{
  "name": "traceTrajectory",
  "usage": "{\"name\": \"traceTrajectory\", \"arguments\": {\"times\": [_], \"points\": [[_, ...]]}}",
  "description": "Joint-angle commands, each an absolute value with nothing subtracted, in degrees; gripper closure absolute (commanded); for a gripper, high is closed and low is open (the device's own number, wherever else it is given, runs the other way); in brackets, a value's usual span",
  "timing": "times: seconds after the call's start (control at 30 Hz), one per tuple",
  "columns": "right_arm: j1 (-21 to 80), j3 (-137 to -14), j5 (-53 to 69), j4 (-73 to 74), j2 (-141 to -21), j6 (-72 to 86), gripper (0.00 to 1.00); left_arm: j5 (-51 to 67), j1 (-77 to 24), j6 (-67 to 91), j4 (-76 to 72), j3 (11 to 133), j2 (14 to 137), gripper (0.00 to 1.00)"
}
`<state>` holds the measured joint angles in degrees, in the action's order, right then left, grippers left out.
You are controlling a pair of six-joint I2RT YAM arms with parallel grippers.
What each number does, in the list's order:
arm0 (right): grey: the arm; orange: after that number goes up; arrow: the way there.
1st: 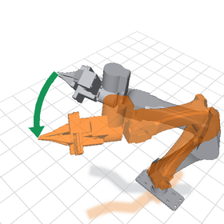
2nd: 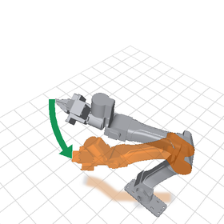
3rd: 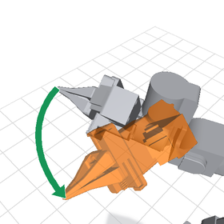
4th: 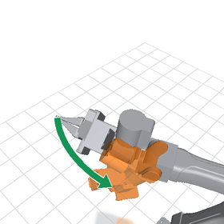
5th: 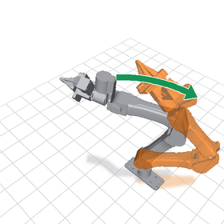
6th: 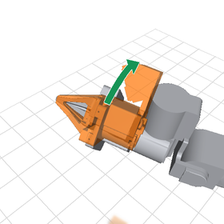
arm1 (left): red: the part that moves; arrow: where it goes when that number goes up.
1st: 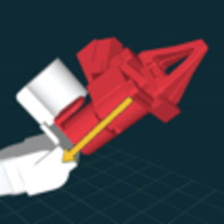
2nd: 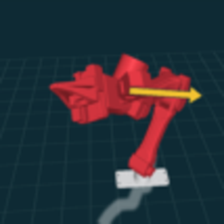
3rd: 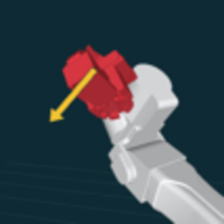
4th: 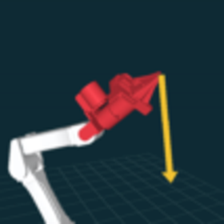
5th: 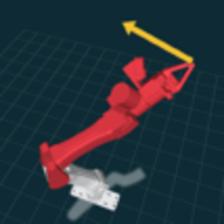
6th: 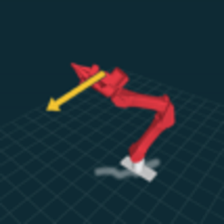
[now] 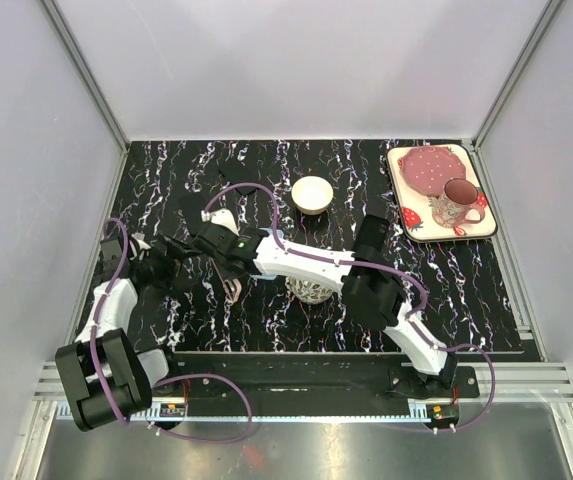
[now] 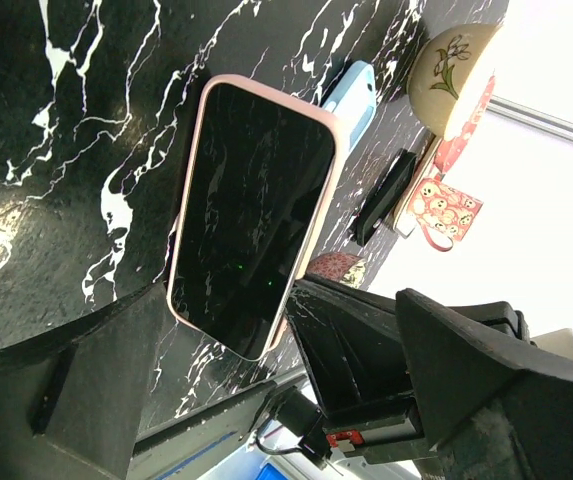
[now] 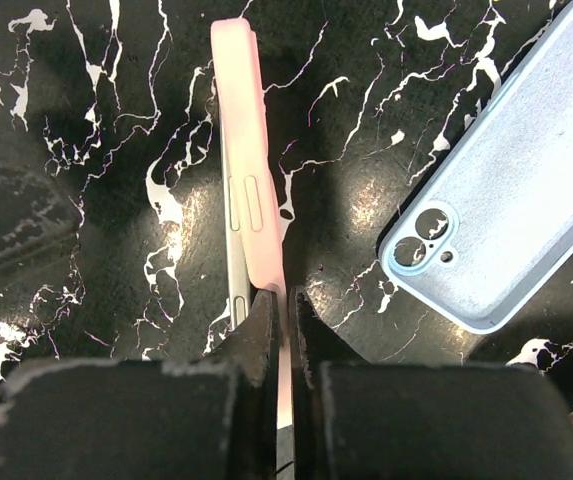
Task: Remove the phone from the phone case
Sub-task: Remove the phone case from the phone.
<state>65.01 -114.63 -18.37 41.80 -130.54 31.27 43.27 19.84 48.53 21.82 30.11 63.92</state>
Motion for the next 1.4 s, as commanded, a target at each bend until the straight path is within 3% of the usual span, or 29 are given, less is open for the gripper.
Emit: {"name": "traceTrajectory", "arguments": {"times": [0.0,0.57,0.87,1.0,1.37], "points": [[65.48,-116.90,-16.45,40.70,-132.10,30.76,0.98,42.19,20.21,49.31,17.23,29.97,62.84,0.01],[66.88,-119.00,-13.98,41.66,-135.96,28.92,0.86,39.73,20.04,46.05,14.59,28.83,68.47,0.01],[66.97,-122.52,-15.47,45.17,-139.04,28.56,0.85,39.99,19.34,46.85,12.57,28.48,68.12,0.01],[67.15,-123.13,-15.99,45.87,-139.74,28.39,0.80,37.98,16.97,45.97,13.97,29.79,66.62,0.01],[67.23,-124.36,-16.52,46.84,-141.94,28.48,0.78,30.42,9.32,49.66,13.97,32.08,66.97,0.01]]}}
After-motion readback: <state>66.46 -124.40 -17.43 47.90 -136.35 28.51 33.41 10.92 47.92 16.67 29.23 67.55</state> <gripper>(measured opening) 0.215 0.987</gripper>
